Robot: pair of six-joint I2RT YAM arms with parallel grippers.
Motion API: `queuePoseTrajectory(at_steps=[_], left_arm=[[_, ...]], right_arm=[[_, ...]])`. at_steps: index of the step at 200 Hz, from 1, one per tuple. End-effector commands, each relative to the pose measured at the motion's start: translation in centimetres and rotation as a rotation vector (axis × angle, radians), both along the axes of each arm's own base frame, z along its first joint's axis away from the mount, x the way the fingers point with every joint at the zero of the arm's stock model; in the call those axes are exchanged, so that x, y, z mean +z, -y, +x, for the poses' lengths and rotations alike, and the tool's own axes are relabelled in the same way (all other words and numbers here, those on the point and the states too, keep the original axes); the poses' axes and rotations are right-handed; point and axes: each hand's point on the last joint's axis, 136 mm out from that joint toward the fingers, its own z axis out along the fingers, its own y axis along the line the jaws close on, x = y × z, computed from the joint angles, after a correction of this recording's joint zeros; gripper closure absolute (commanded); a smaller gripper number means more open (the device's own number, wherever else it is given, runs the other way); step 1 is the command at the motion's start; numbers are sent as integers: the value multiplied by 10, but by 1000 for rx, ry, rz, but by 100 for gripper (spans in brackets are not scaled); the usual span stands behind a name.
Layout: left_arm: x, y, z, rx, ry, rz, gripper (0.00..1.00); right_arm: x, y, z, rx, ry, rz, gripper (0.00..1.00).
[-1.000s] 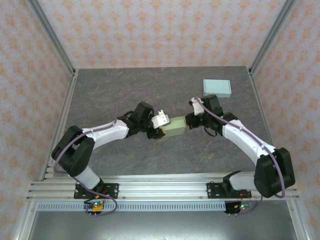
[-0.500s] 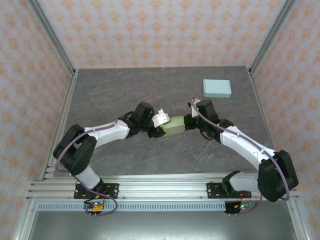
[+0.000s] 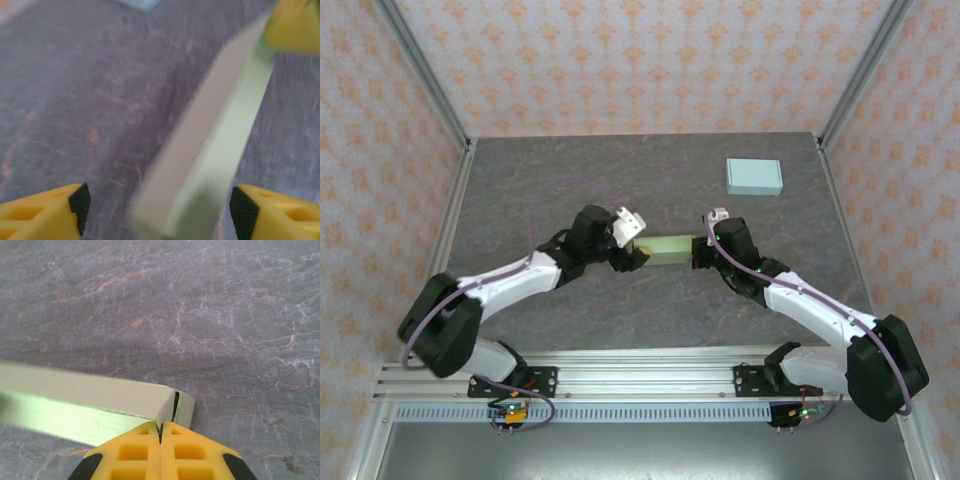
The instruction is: Fold the paper box
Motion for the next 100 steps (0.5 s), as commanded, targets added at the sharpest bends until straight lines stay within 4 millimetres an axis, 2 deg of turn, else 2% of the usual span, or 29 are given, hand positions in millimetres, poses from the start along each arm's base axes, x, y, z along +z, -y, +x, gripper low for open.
queuePoseTrajectory(at_steps=[1, 6, 8, 22, 39, 54, 77, 100], left_arm=[[42, -21, 6, 164, 65, -143, 16], [43, -27, 5, 199, 70, -158, 2], [42, -30, 5, 213, 69, -161, 1], [39, -44, 4, 298, 71, -195, 0], [20, -45, 1, 315, 9, -208, 0], [5, -36, 2, 314, -68, -225, 13], [-4, -33, 12, 347, -92, -235, 29], [-4, -25, 18, 315, -86, -192, 37]], right_arm=[[14, 3, 8, -64, 52, 24, 100], [15, 3, 8, -68, 53, 25, 100], [16, 3, 8, -69, 54, 26, 100], [18, 2, 8, -81, 57, 22, 100], [19, 3, 9, -101, 55, 19, 100], [19, 6, 11, -126, 48, 16, 100], [22, 9, 13, -159, 37, 18, 100], [24, 10, 15, -188, 10, 16, 100]])
